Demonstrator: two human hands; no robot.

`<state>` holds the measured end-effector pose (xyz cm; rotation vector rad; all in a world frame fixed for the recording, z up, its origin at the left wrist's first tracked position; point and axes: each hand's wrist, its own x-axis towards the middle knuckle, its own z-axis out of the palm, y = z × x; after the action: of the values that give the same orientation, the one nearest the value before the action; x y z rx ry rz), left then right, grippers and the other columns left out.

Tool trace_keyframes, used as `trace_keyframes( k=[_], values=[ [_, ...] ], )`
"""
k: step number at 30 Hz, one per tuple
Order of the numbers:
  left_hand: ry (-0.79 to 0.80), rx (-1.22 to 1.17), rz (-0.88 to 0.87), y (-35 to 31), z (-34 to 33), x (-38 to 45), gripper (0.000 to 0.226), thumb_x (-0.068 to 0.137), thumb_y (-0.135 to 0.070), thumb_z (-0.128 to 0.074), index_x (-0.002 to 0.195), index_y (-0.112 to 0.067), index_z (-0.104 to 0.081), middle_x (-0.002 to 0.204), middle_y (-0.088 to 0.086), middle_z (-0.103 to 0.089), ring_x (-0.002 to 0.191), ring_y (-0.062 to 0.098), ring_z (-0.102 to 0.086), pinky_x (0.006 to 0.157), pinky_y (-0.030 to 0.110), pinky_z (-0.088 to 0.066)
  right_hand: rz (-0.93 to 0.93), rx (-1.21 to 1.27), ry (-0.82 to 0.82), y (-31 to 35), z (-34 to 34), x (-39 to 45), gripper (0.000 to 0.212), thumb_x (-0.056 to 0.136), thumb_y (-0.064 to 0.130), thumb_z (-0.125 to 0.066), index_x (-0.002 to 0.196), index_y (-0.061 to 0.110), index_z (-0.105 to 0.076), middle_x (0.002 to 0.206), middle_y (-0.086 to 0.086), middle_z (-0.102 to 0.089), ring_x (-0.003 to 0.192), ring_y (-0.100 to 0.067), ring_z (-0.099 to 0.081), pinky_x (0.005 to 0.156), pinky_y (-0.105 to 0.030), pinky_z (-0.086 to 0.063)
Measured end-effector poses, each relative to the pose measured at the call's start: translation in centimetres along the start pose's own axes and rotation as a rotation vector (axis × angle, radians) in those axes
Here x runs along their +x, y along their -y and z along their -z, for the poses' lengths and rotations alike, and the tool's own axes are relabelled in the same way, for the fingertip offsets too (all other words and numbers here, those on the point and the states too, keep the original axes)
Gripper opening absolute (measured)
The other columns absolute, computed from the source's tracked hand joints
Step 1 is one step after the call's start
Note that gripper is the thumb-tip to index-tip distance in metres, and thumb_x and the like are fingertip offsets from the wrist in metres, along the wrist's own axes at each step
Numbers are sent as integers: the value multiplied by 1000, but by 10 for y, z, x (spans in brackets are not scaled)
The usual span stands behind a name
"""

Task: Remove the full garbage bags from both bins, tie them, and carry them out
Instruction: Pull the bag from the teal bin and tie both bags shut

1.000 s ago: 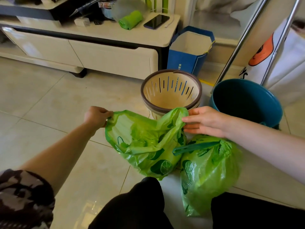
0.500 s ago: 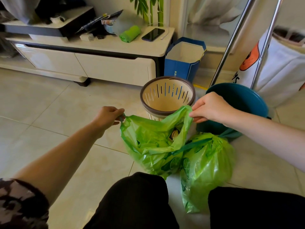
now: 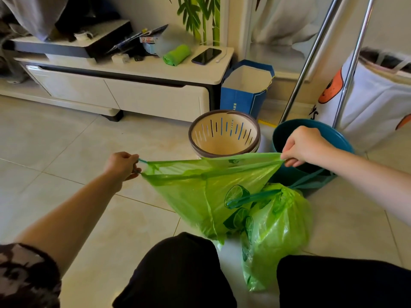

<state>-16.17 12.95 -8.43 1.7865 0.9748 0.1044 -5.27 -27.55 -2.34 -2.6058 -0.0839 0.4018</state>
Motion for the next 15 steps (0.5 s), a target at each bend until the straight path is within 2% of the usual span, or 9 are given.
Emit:
trace_keyframes(
  k=[3,6,9,12,14,15],
  values=[
    [2,-10,-3,0,-1,-1,22,95,-17,-55,76,-7,-55,72,10,-54,66,21,-62,65,34,-59,41,-114,-9,2,-2,-1,5,82,4,-67,79,1,-69,70,-14,-70,61,-22,-71,67,-39,-61],
    [-4,-11,-38,-9,-4,-4,21,95,-17,-56,78,-5,-57,71,11,-55,64,21,-60,68,36,-57,215,-332,-104,10,-3,-4,10,83,3,-62,75,4,-66,75,-15,-67,67,-29,-66,71,-45,-57],
    [15,9,-88,-19,-9,-10,19,94,-17,-57,81,-3,-58,70,11,-55,61,21,-59,61,31,-58,382,-489,-204,22,-2,-11,10,85,1,-57,77,4,-61,75,-16,-62,68,-34,-60,66,-44,-55],
    [56,30,-140,-28,-17,-19,20,93,-17,-58,81,-2,-59,70,11,-56,60,21,-60,63,31,-58,429,-279,-220,37,-1,-15,8,84,5,-61,79,10,-65,75,-9,-64,74,-30,-63,73,-41,-55],
    [78,42,-180,-35,-22,-25,21,93,-18,-59,80,-2,-59,70,11,-57,62,21,-60,68,34,-58,353,2,-127,47,1,-13,10,81,8,-65,77,17,-65,79,-5,-67,78,-25,-66,78,-40,-56],
    [92,39,-205,-38,-24,-28,21,93,-18,-59,79,-2,-59,70,10,-57,62,21,-61,69,34,-58,302,169,-71,52,2,-12,12,81,7,-66,77,18,-63,83,-8,-68,79,-26,-68,78,-41,-57]
  ],
)
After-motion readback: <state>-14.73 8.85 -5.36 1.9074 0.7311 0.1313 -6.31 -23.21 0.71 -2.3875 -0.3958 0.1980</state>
